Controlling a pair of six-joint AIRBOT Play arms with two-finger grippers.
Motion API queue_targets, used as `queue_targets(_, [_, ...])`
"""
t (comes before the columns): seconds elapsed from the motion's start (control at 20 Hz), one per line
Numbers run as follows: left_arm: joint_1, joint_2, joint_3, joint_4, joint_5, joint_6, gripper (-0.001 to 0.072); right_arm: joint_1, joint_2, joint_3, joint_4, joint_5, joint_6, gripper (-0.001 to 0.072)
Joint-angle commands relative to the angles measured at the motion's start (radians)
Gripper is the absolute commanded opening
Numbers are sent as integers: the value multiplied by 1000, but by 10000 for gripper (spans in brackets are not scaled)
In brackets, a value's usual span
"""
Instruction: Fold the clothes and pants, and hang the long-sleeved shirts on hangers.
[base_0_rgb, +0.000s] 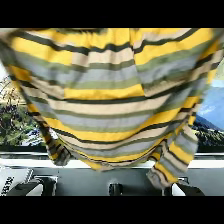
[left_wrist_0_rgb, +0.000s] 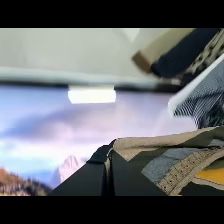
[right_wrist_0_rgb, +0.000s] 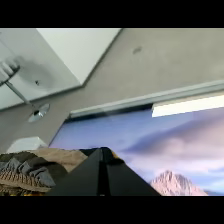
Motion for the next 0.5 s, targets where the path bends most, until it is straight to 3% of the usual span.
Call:
queue_targets(0.0, [-30,-261,1,0,-36,0,18,6,-277,1,-1,89,27,30])
queue_targets(0.15, [-58,-504,2,-1,-23,-1,18,48,-525,1,-1,37,25,30])
queue_targets(0.45, [-94,-818,2,-85,146,-4,17,157,-849,1,16,-263,58,30])
